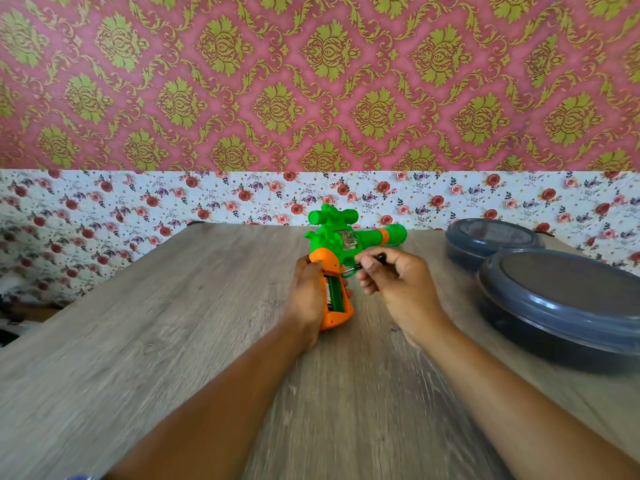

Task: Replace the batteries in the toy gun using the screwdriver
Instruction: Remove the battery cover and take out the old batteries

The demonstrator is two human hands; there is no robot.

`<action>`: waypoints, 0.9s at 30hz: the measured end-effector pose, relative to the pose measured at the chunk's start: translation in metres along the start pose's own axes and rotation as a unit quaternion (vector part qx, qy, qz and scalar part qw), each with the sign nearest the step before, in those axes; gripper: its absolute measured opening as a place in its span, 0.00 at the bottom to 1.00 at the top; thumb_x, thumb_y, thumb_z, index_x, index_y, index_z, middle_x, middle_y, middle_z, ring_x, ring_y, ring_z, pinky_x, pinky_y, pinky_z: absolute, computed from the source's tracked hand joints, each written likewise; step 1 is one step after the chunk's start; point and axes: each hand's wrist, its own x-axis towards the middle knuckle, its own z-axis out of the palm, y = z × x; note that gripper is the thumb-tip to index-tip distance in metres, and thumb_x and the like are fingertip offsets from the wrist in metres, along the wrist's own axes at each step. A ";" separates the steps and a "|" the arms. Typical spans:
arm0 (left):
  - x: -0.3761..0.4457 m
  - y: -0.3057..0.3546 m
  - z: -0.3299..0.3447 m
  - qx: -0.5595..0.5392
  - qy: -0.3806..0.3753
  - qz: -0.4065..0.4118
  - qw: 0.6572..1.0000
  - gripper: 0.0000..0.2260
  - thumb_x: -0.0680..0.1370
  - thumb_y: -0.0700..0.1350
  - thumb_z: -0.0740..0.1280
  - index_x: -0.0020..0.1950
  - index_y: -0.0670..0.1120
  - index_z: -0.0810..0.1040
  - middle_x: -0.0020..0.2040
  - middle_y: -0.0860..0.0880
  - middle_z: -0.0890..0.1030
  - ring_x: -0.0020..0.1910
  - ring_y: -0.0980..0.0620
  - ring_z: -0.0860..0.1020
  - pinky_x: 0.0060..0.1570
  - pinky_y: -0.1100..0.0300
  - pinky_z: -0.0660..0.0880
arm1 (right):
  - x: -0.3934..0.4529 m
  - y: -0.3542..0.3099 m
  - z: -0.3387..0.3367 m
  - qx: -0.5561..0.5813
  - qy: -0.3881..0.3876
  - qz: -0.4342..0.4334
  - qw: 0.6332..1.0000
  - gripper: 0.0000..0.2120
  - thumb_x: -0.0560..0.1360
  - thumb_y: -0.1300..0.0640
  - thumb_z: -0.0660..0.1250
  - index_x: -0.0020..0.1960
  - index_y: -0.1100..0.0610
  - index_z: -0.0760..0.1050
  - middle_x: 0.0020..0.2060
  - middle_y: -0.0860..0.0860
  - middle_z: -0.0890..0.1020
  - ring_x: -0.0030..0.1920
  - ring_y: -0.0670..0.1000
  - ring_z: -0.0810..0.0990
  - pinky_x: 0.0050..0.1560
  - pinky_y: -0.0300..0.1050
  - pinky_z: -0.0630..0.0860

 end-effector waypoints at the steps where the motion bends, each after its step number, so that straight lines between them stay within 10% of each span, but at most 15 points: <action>1: 0.001 -0.001 0.000 0.005 0.000 0.002 1.000 0.16 0.81 0.49 0.51 0.63 0.41 0.68 0.48 0.38 0.77 0.40 0.46 0.78 0.30 0.61 0.76 | -0.001 0.002 0.004 0.004 -0.003 -0.008 1.000 0.10 0.77 0.65 0.62 0.41 0.54 0.77 0.32 0.53 0.78 0.31 0.43 0.76 0.34 0.35 0.75; 16: 0.005 -0.004 -0.001 0.010 0.006 0.020 1.000 0.17 0.77 0.52 0.54 0.62 0.46 0.67 0.55 0.36 0.77 0.51 0.39 0.78 0.46 0.47 0.76 | 0.000 0.007 0.008 -0.056 -0.041 -0.037 0.997 0.08 0.77 0.66 0.61 0.46 0.57 0.78 0.36 0.53 0.80 0.36 0.47 0.79 0.38 0.35 0.78; 22: -0.002 0.005 0.006 -0.075 -0.036 0.018 0.996 0.08 0.79 0.44 0.53 0.55 0.44 0.68 0.35 0.46 0.75 0.31 0.52 0.78 0.32 0.59 0.75 | 0.016 0.007 0.020 -0.113 -0.021 -0.053 0.992 0.13 0.80 0.57 0.55 0.40 0.49 0.72 0.31 0.49 0.78 0.32 0.47 0.76 0.39 0.50 0.76; 27: -0.005 0.006 0.008 -0.032 -0.024 0.036 0.999 0.14 0.76 0.49 0.56 0.56 0.43 0.70 0.40 0.45 0.76 0.39 0.48 0.75 0.40 0.54 0.72 | 0.034 -0.008 0.027 -0.140 -0.016 0.003 0.990 0.15 0.81 0.55 0.53 0.37 0.54 0.68 0.28 0.53 0.77 0.24 0.44 0.74 0.33 0.45 0.74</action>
